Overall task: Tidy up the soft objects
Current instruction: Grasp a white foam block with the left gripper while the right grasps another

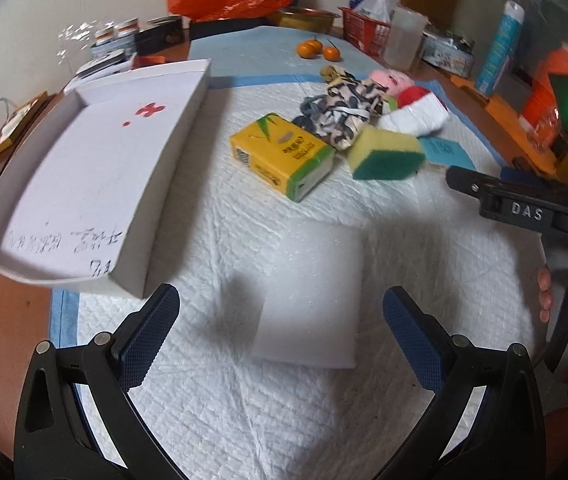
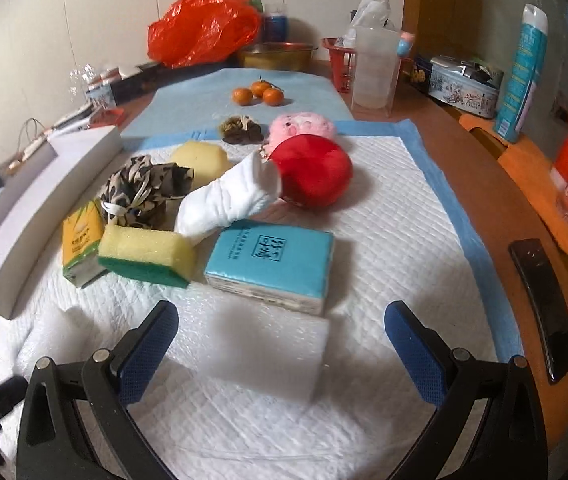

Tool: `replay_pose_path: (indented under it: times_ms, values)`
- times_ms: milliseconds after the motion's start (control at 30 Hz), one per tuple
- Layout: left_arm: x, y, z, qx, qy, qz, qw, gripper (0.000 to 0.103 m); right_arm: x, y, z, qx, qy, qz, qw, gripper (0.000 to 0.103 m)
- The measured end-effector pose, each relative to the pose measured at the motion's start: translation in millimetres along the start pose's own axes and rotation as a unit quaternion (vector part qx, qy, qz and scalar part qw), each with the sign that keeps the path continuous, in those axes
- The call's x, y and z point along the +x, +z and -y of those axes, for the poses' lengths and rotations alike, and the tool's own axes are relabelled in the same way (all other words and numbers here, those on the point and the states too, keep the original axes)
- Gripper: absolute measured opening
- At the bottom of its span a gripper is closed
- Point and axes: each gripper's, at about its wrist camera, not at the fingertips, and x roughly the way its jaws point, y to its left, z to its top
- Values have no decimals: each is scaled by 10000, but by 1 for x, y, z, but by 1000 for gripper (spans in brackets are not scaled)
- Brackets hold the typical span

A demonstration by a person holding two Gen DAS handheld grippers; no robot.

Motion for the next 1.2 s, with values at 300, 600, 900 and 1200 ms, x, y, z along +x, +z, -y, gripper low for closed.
replay_pose_path:
  times_ms: [300,600,900,1200]
  values:
    - [27,-3,6,264,-145,-434,9986,98,6,11,27,627,11,-126,9980,103]
    - [30,-1,4,356,-180,-415,9983,78,13,1,-9,289,42,-436,9986,103]
    - [30,1,0,455,-177,-291,9984,53,29,-7,-17,211,-90,-628,9978,103]
    - [-9,23,-13,208,61,343,9992,53,-19,-3,17,629,454,32,9970,95]
